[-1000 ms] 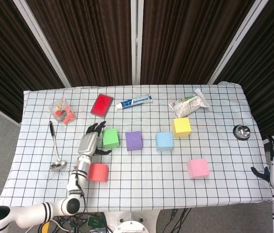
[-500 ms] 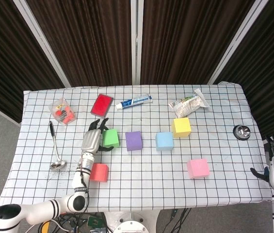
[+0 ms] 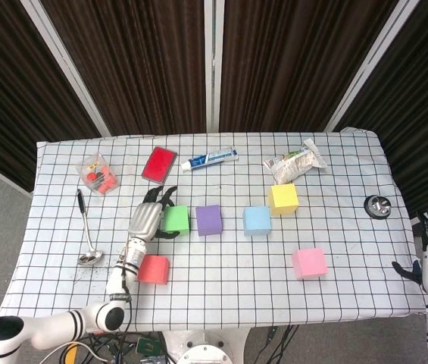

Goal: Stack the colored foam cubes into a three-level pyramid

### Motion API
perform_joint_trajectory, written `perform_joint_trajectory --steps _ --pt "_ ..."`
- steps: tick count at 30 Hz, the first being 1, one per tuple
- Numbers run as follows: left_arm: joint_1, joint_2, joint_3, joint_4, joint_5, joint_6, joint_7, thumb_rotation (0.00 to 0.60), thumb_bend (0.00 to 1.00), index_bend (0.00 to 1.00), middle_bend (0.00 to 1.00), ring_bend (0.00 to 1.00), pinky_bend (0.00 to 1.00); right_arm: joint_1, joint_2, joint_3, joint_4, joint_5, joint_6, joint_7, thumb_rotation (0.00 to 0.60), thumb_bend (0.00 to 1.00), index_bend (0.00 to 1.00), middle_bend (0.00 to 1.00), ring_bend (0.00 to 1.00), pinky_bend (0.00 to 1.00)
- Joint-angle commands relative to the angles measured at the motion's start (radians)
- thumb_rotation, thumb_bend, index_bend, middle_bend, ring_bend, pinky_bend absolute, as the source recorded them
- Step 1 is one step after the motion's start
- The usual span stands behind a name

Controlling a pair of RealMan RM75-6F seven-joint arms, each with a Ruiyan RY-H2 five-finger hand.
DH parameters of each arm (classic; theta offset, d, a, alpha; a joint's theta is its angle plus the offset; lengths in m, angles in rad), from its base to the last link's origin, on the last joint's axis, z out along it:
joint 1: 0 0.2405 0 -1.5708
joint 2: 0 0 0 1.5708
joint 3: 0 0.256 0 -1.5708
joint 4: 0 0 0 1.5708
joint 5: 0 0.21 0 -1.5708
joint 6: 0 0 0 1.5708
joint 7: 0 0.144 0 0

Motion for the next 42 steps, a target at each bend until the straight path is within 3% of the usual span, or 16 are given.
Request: perform_joint_trajectory --steps 1,9,42 --pt "0.001 0.012 0.005 -0.004 0.017 -0.012 -0.04 0.6 0.13 0.08 0.41 0.04 0.04 -0.001 0.011 0.006 -0.01 -0.001 0.0 0.032 0.6 0.01 0.0 0.0 0.0 0.0" --pt "-0.008 0.01 0.001 0.006 0.033 -0.029 -0.098 0.6 0.13 0.08 0.42 0.05 0.04 -0.003 0.03 0.015 -0.022 0.003 0.003 0.048 0.6 0.01 0.0 0.0 0.0 0.0" --pt "-0.042 -0.089 -0.001 0.129 0.061 -0.019 -0.094 0.6 0.13 0.08 0.42 0.05 0.04 0.004 0.013 0.009 -0.004 0.02 -0.016 0.04 0.6 0.01 0.0 0.0 0.0 0.0"
